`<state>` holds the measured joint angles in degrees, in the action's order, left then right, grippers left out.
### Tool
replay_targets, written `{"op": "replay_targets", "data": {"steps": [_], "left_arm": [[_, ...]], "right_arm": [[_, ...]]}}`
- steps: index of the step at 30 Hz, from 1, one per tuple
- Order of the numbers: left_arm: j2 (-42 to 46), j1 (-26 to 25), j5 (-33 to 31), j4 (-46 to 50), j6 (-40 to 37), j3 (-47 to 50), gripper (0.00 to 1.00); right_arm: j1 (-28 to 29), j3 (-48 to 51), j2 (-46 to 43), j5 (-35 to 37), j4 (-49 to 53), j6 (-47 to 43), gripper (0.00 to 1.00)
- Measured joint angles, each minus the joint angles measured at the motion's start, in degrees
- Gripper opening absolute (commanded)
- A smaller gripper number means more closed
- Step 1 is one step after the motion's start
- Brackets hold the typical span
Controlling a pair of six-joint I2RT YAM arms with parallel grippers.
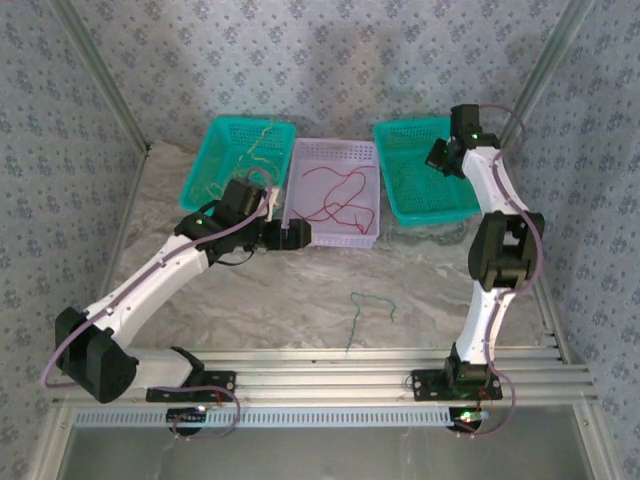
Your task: Untangle the cables
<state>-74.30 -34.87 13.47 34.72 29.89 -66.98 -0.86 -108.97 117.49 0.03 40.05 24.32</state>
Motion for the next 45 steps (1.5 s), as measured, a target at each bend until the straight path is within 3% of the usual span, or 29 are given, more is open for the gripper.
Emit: {"op": "replay_targets", "data": {"steps": [5,10,17,23,30,37,45], "left_arm": [[0.0,-0.39,0.02,0.24,-0.5,0.0,1.0],[-0.02,-0.7,0.04,0.24,-0.94,0.0,1.0],[-0.42,-0.94,0.07,0.7,-0.96,-0.22,1.0],[-1.07,-1.27,0.02,1.11,-1.31,-1.03,1.0],[-1.07,-1.27,-0.39,1.95,-1.84,-1.86,1.0],[-1.01,-1.27,-2.64,4.09,-3.54,-4.15,1.0],[0.24,-1.25,-5.6,6.4,-5.27,-4.76,1.0]], "right_arm": [[-0.9,-8.52,7.74,0.28,3.98,0.31,0.01],[-0.87,-14.67,12.61,1.03,7.58,0.22,0.16],[-0.33,-14.78,12.17,1.75,9.09,-0.26,0.41],[0.39,-12.5,5.29,3.61,8.44,-0.72,0.51],[3.3,2.93,-16.96,4.96,1.92,-0.57,0.59],[13.51,29.73,-42.16,2.51,-4.52,-0.85,0.64],[26.88,52.09,-52.35,-0.68,-2.08,-1.25,0.67]]}}
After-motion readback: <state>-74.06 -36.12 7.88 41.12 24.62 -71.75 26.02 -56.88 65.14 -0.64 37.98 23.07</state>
